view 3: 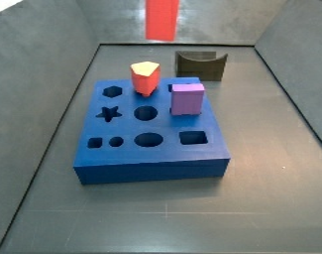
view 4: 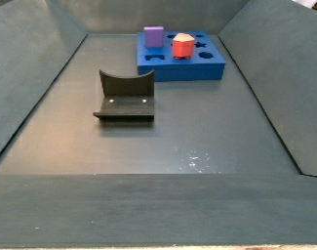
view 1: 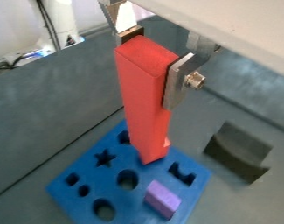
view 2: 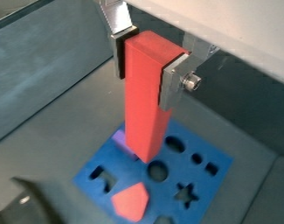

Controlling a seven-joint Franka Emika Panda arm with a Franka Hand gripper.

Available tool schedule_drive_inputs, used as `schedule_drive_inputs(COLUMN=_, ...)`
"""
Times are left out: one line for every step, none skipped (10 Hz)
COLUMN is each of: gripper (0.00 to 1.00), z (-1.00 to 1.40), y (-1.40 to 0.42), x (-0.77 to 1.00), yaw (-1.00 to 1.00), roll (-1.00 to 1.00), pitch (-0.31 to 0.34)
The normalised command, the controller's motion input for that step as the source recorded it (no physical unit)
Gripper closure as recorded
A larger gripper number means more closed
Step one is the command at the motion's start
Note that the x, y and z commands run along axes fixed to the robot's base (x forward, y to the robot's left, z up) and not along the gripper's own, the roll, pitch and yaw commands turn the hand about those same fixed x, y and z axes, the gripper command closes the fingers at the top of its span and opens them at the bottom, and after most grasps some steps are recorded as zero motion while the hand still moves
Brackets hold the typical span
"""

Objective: Pick up the rectangle object. Move up. Place the rectangle object on the fixture. Regrasp the rectangle object. Move to above the board. Insert the rectangle object.
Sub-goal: Move to above the board, then insert the rectangle object.

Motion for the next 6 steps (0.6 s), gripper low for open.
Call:
schedule_drive_inputs(gripper=1.0, z=0.0, y=0.01, x=-0.04, yaw=-0.02, roll=-0.33, pitch=-0.011)
schedule_drive_inputs(gripper=1.0, z=0.0, y=-0.01, x=0.0, yaw=0.0, roll=0.02, pitch=0.0)
schedule_drive_inputs(gripper=1.0, z=0.0, y=0.0, x=0.0, yaw=0.0, roll=-0.02, pitch=0.0)
schedule_drive_inputs(gripper=1.0, z=-0.2, y=-0.18, x=0.0, yaw=0.0, roll=-0.01, pitch=-0.044)
schedule_drive_inputs(gripper=1.0, z=-0.54, y=-0.77, x=-0.12, yaw=0.0, roll=0.15, pitch=-0.059)
schedule_drive_inputs(gripper=1.0, z=-0.72, y=-0.85, x=-0.23, yaw=-0.04, roll=0.14, pitch=-0.059)
